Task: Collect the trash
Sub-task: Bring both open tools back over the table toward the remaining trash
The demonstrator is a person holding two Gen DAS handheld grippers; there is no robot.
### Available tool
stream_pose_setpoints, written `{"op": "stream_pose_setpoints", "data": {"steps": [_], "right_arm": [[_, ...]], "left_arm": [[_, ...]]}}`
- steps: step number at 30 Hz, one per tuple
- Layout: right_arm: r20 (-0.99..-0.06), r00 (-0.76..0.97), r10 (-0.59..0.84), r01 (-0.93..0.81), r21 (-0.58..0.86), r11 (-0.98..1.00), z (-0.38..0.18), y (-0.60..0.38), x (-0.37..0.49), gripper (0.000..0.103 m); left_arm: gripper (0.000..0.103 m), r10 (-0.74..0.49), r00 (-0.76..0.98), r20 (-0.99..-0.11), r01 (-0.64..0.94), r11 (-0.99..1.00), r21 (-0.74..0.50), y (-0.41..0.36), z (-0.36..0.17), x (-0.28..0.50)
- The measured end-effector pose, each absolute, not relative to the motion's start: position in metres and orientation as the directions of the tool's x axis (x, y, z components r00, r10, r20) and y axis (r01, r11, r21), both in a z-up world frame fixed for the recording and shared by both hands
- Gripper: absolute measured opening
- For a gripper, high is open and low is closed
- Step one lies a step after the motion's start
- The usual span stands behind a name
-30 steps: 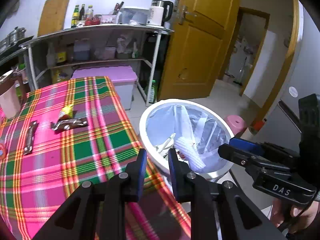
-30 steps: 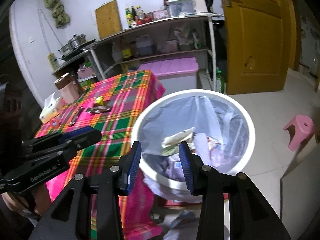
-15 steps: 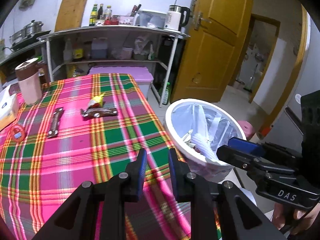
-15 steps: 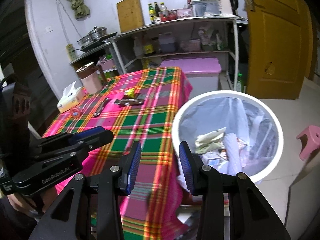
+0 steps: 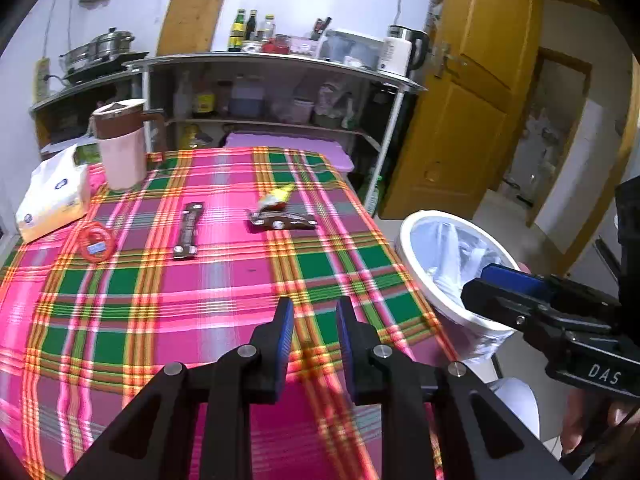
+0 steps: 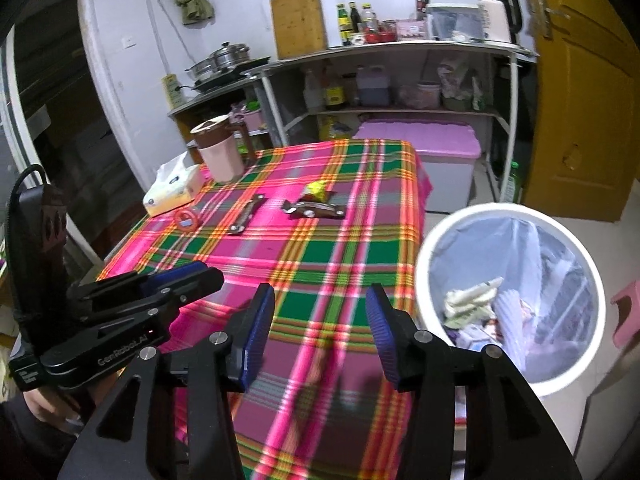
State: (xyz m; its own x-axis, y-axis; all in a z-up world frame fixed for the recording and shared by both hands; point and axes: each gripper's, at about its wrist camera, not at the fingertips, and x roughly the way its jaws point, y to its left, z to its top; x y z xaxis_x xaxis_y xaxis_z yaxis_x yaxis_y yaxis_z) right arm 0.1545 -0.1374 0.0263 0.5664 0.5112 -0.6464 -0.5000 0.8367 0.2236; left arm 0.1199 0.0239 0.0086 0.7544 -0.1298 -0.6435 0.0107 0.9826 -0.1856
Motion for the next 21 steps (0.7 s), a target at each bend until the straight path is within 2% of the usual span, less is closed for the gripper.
{"op": "stream_pose_setpoints", "data": {"steps": [8,12,19,21], "right_arm": [[-0.645,0.554,0.526,-0.534,0.210,0.819,0.033,-0.108,0.167,0.049],[-0.646,0.548,0.531,-0.542,0.209,0.814,0.033,-0.098,0.174,0.049],[-0.652,0.532,0.540,-0.539,0.231,0.810,0.032,-0.082,0.197,0.052],[-0.656,0.529,0.538,-0.531,0.239,0.813,0.031,-0.078,0.207,0.053]], "left_arm": [[0.022,-0.077,0.763,-0.642,-0.058,0.981,-0.187,0.058,0.009,0.119],[0.027,-0.056,0.767,-0.639,-0.086,0.978,-0.190,0.074,0.010,0.121],[0.030,0.013,0.771,-0.637,-0.163,0.971,-0.177,0.112,0.010,0.130],[0.035,0.035,0.768,-0.639,-0.189,0.966,-0.174,0.125,0.008,0.132]]}}
